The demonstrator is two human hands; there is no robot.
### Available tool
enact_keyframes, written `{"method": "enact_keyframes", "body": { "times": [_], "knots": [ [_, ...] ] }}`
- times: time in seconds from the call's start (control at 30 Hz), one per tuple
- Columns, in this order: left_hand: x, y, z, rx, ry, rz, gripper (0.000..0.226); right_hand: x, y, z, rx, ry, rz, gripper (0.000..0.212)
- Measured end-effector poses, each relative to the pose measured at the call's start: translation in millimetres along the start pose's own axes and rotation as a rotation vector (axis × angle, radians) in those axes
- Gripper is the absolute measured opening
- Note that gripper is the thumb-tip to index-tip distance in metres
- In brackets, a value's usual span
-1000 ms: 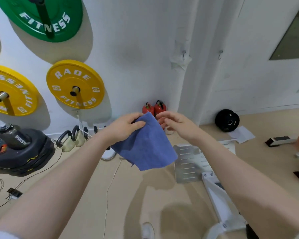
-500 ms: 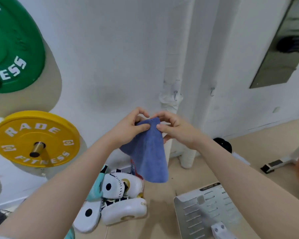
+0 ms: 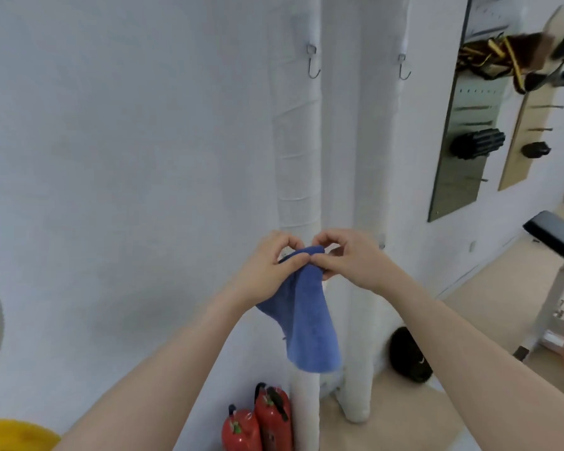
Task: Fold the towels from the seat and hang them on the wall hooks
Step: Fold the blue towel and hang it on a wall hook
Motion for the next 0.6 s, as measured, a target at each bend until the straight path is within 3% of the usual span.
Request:
{"method": "enact_keyframes", "body": {
  "times": [0.17, 0.27, 0.4, 0.6],
  "knots": [
    [27, 10, 99, -0.075, 0.013, -0.061, 0.013, 51, -20, 91, 0.205, -0.029, -0.176, 0.015],
    [45, 20, 154, -0.097, 0.039, -0.147, 0.012, 81, -24, 144, 0.249, -0.069, -0.072, 0.000],
    [65, 28, 220, -0.104, 0.097, -0.246, 0.007, 121, -32, 210, 0.317, -0.042, 0.086, 0.004],
    [92, 37, 292, -0.112, 0.317, -0.162, 0.010, 160, -41, 288, 0.358, -0.001, 0.361, 0.011]
  ]
}}
Point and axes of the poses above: each hand's wrist, its own z-axis towards the middle knuckle, its own x-axis out of the back of the hand, y = z × x, the point moved 5 cm from there along z, towards the middle knuckle, and after that the axes turned 9 degrees about z, right-handed, at the moved point
